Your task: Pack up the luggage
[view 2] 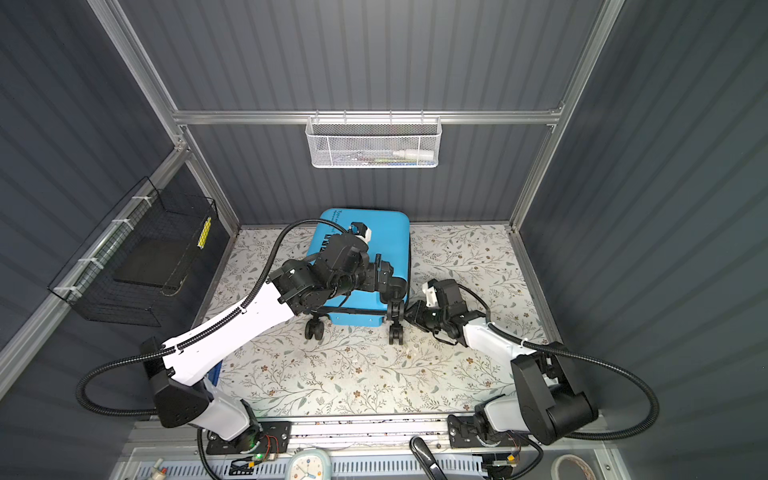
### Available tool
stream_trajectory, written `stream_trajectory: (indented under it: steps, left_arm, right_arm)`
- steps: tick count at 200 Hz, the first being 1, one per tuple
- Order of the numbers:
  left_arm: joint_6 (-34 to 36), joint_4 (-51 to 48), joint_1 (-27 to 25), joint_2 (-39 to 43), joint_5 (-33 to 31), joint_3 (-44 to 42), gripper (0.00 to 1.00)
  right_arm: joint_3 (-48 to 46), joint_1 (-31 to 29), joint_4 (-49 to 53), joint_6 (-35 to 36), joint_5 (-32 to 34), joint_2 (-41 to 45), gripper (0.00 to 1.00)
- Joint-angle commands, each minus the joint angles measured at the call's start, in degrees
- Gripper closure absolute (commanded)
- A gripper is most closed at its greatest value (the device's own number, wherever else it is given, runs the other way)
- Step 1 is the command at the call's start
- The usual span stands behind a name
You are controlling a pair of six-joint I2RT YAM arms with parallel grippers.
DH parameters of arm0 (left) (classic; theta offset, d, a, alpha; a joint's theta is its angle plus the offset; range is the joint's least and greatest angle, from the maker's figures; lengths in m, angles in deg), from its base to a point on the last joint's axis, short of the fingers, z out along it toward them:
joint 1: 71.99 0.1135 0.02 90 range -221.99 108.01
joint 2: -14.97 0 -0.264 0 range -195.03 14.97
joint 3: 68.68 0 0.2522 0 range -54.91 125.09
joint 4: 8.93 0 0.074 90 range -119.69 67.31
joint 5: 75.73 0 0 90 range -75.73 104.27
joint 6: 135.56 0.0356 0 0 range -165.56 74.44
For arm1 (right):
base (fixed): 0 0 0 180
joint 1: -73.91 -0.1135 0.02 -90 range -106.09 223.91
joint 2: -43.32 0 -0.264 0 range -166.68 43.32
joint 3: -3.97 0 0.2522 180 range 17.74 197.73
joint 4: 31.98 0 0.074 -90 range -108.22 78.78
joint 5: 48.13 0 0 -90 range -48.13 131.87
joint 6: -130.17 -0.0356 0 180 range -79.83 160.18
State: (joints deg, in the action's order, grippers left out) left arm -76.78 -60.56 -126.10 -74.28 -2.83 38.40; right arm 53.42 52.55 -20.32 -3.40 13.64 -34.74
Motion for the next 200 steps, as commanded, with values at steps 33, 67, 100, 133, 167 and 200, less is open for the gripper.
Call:
stream_trajectory:
  steps: [33,67,100,133,167,200]
  left_arm:
    - [-6.62,5.66,-2.01,4.49,1.75,-8.09,0.0]
    - [-8.71,1.63,-10.7,0.75,-8.95,-5.83,0.0]
    - [-15.91,-0.04,-16.39,-2.94,-18.73,-6.12,0.0]
    - [-21.11,-1.18,-18.97,-5.05,-25.6,-7.93,0.0]
    - [-20.34,5.09,-19.1,-4.72,-26.58,-11.76,0.02]
    - [-18.04,9.24,-19.06,-5.6,-25.4,-15.24,0.08]
  right_arm:
    - [-1.87,1.98,5.43,6.39,1.8,12.16,0.55]
    - [-4.72,4.12,10.76,9.22,4.41,20.03,0.34]
    - [-4.75,4.84,15.05,10.03,13.01,23.74,0.01]
    - [-4.74,5.28,16.64,10.39,17.41,25.62,0.01]
    - [-8.77,5.37,14.89,11.23,18.18,30.08,0.01]
    - [-12.56,5.63,13.04,9.37,15.31,32.87,0.01]
